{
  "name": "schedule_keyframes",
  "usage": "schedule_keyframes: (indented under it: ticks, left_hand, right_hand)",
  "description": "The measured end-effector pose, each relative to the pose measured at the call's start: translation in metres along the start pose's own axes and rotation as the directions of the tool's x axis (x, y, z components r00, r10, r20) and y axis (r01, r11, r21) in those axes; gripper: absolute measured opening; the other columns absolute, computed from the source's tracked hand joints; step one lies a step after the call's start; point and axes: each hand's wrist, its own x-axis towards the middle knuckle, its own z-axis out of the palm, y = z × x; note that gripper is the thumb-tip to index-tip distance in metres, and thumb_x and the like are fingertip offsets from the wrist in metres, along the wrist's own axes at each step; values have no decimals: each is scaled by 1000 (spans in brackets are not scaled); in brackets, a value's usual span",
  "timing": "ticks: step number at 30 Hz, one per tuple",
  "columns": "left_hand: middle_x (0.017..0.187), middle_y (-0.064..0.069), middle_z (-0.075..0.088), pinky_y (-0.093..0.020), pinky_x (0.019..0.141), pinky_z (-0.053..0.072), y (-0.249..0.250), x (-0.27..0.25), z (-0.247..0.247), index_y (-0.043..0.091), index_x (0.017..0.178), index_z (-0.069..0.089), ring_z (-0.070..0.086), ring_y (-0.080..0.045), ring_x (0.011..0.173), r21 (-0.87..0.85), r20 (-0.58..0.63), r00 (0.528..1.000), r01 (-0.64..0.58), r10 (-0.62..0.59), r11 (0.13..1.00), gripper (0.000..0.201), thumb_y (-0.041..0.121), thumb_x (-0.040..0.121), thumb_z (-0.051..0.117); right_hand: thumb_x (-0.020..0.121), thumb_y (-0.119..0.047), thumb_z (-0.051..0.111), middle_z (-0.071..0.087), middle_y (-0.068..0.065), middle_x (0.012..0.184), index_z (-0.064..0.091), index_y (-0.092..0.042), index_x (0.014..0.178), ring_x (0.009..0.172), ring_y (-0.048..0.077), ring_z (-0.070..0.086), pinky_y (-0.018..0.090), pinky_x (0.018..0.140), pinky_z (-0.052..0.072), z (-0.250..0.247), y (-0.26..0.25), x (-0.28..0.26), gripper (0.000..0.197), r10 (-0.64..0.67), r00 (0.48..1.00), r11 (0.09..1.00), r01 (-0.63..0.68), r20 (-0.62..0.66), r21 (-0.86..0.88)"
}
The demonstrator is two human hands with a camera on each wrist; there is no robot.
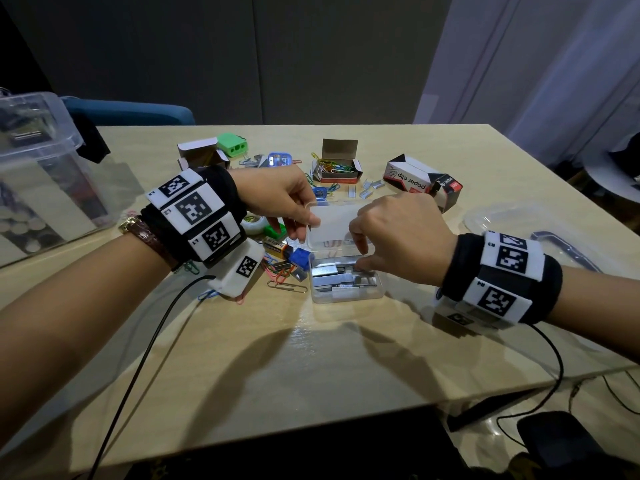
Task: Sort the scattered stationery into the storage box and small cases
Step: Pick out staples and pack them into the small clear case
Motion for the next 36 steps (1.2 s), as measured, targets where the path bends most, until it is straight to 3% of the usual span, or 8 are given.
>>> schedule_keyframes:
  ticks: [4, 6, 10, 18, 24, 29, 32, 36]
  left_hand:
    - [74, -2, 72, -21, 61, 55, 0, -2, -2, 5, 86, 67, 67, -11, 66, -20, 12, 1000, 6, -6, 1000, 20, 23, 90, 61]
    - [78, -4, 74, -21, 59, 54, 1, -4, -5, -1, 91, 67, 69, -12, 68, -15, 10, 1000, 5, -5, 1000, 38, 34, 78, 66]
    - [86, -6, 75, -26, 64, 56, 5, -9, -17, 5, 99, 71, 71, -18, 78, 7, -30, 1000, -4, 5, 1000, 53, 46, 64, 69]
    - [84, -6, 74, -25, 62, 57, 17, -2, -42, 6, 106, 69, 70, -15, 73, -11, -134, 991, -31, 29, 999, 27, 24, 86, 65]
    - [83, -6, 71, -18, 55, 55, 10, 29, -61, 3, 107, 67, 67, -9, 67, 34, -239, 970, 49, -39, 998, 21, 17, 91, 63]
    - [78, -2, 65, -18, 54, 54, 6, 67, -64, -1, 107, 68, 63, -7, 63, 169, -287, 953, 148, -95, 975, 18, 5, 90, 65]
    - [70, 4, 60, -7, 46, 44, 6, 80, -68, -2, 109, 70, 56, 2, 49, 314, -244, 965, 175, -99, 933, 24, 1, 86, 68]
    - [79, -2, 65, -6, 44, 43, 13, 90, -71, -1, 108, 71, 53, -1, 55, 421, -219, 970, 191, -105, 887, 25, 1, 83, 72]
  right_hand:
    - [80, -60, 66, 65, -9, 87, 61, -30, 82, 83, 15, 60, 25, 47, 16, -2, 4, 0, 31, -3, 1000, 999, 3, 7, 34]
    - [78, -66, 63, 62, -11, 84, 60, -31, 83, 80, 13, 58, 25, 47, 14, -6, 7, 1, 36, 3, 1000, 999, -3, 15, 49]
    - [73, -73, 60, 56, -10, 77, 54, -29, 77, 75, 13, 54, 23, 48, 16, -15, 16, 6, 44, 8, 999, 993, -4, -38, 114]
    - [64, -74, 67, 51, -7, 61, 61, -21, 69, 56, 10, 42, 23, 49, 20, -33, 43, 33, 54, 171, 964, 953, -110, -203, 283]
    - [74, -51, 75, 54, -9, 57, 71, -18, 78, 49, 6, 43, 23, 51, 37, -29, 87, 74, 34, 197, 967, 724, -32, -163, 689]
    - [86, -21, 73, 72, -4, 83, 76, -20, 90, 68, 3, 61, 27, 74, 55, 8, 103, 108, 6, 97, 995, 854, -84, 1, 514]
    - [81, -12, 76, 74, -5, 85, 78, -22, 88, 75, 8, 67, 27, 78, 55, 24, 97, 114, 12, -2, 999, 861, -21, 45, 508]
    - [80, -7, 75, 73, -5, 94, 76, -23, 97, 85, 12, 67, 30, 82, 56, 29, 91, 122, 23, -56, 993, 901, 6, 103, 433]
